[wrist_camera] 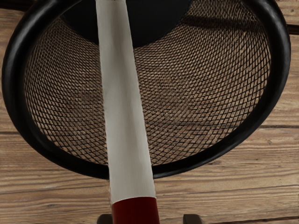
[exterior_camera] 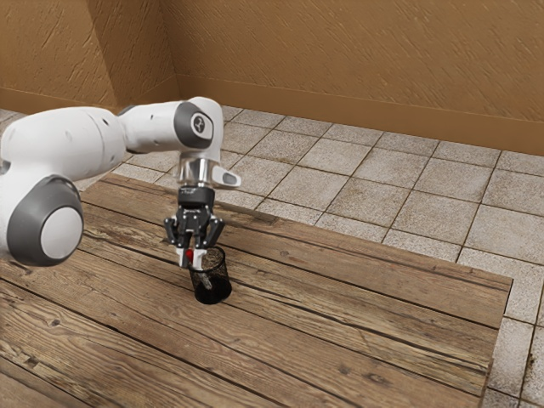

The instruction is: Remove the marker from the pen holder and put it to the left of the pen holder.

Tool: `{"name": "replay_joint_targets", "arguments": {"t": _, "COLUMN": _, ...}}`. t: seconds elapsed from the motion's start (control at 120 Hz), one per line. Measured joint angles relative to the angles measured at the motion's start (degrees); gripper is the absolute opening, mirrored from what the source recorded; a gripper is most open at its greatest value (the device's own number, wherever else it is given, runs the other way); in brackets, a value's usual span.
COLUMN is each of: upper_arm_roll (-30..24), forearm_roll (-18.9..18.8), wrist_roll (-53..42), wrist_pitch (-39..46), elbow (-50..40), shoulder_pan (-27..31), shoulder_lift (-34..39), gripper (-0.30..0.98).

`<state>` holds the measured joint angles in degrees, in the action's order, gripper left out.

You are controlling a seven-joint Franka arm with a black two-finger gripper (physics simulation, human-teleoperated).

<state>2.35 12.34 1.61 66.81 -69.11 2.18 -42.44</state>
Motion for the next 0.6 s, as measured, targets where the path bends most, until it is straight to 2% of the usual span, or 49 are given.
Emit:
{"name": "replay_joint_targets", "arguments": {"t": 0.317, "upper_arm_roll": 0.0, "forearm_roll": 0.2, "wrist_roll": -0.1, "wrist_pitch": 0.0, "elbow": 2.3, "shoulder_pan": 0.2, "shoulder_lift": -0.6, "gripper": -0.03}}
{"name": "replay_joint_targets", "arguments": {"t": 0.6, "upper_arm_roll": -0.1, "forearm_roll": -0.6, "wrist_roll": -0.2, "wrist_pitch": -0.9, "elbow": -1.0, "shoulder_pan": 0.0, "shoulder_lift": 12.8, "gripper": -0.07}}
